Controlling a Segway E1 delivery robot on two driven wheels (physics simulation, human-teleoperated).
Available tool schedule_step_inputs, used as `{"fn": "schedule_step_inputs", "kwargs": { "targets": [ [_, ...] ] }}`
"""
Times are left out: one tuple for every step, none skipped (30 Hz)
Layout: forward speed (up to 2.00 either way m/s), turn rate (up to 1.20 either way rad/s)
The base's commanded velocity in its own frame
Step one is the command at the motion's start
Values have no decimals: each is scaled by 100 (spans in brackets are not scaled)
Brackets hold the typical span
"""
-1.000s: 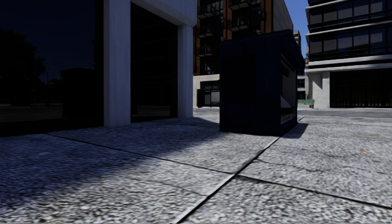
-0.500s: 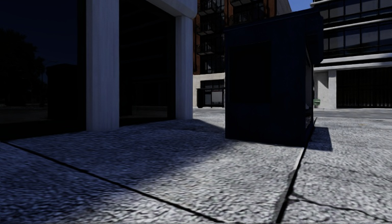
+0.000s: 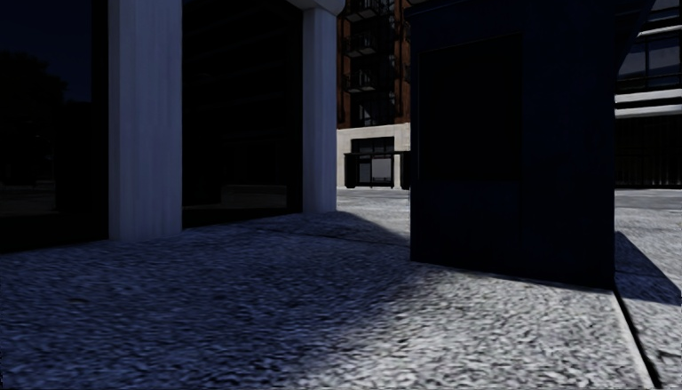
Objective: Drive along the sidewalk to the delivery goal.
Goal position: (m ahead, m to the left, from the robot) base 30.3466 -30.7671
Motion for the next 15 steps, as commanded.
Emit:
{"fn": "schedule_step_inputs", "kwargs": {
  "targets": [
    [200,20],
    [200,20],
    [200,20],
    [200,20],
    [200,20],
    [200,20],
    [200,20],
    [200,20],
    [200,20],
    [200,20],
    [200,20],
    [200,20],
    [200,20],
    [200,20],
    [200,20]
  ]
}}
